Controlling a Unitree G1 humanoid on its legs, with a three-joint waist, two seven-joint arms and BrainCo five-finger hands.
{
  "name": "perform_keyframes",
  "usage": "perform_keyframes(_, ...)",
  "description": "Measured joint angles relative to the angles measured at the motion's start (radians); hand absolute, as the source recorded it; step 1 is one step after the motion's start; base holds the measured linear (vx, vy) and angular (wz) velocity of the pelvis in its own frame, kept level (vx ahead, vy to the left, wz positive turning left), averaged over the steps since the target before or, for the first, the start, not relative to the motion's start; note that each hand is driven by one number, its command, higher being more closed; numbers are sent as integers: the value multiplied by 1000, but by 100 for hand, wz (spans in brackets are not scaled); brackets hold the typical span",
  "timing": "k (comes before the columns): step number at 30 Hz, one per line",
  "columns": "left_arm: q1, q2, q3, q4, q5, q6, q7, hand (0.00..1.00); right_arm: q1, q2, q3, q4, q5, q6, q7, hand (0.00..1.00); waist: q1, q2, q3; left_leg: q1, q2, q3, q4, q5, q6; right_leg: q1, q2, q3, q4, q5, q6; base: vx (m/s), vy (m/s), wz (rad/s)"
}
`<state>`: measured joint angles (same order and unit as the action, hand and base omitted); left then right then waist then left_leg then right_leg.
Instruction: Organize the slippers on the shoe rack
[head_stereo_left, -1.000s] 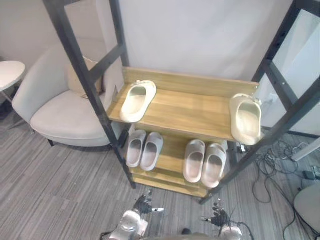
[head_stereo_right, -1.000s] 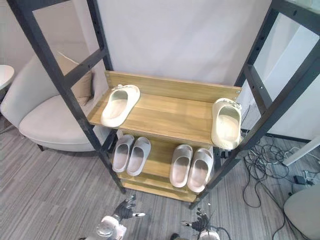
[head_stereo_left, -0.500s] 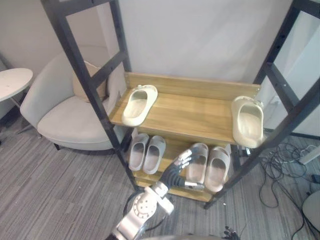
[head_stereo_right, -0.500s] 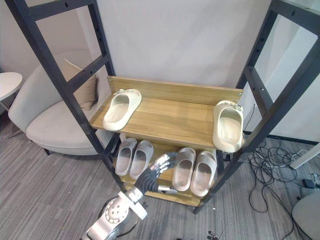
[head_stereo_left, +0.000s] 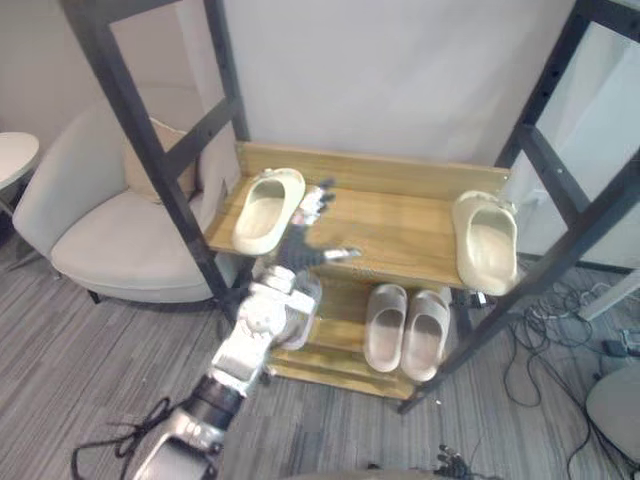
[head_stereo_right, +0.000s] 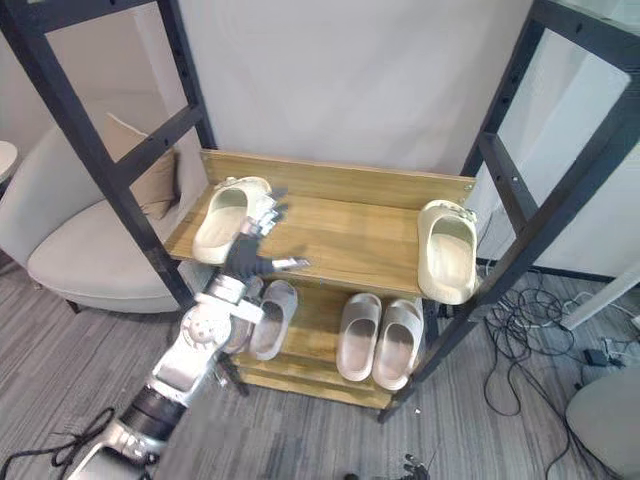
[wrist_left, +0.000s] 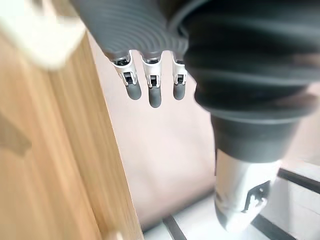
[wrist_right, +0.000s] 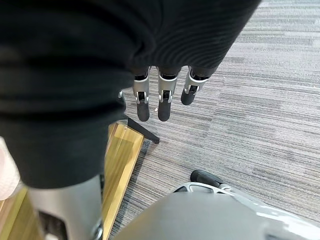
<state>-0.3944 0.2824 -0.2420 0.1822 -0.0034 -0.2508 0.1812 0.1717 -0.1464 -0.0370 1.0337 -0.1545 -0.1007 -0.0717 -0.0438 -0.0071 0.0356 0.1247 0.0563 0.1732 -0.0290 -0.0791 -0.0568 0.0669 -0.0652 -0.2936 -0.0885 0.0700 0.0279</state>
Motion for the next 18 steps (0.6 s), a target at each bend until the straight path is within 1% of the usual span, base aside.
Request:
perform_keyframes(2,-32,36,52,43,4,6,19,0,2,0,-1,-8,0,1,10,0,-4,-2,1,-1,4,14,2,-4,-2,-8,3,18,-1,1,0,-57,-4,-28)
perform_keyframes(3,-62,67,76,69,4,14,34,0,6,0,-1,-24,0,3,15,0,-4,-4,6,-2,5,26,4,-4,-3,-20,5,30,-2,3,-2,-22,-10,-20)
perform_keyframes(8,-169,156,123,209,3,31,54,0,9,6,-31,-37,0,7,29,0,-12,3,14,-18,6,35,8,-4,-4,-41,9,40,0,7,-3,-3,-14,-9)
perform_keyframes(12,-246,238,129,305,12,52,55,0,7,11,-38,-39,1,5,32,0,-14,7,19,-20,11,40,8,-7,-8,-50,16,53,0,9,-5,29,-18,-9)
perform_keyframes(18,-328,321,129,425,41,69,50,0,3,11,-51,-40,3,-1,33,0,-14,18,33,-37,11,64,8,-11,-10,-82,20,83,0,15,-10,5,-7,-14)
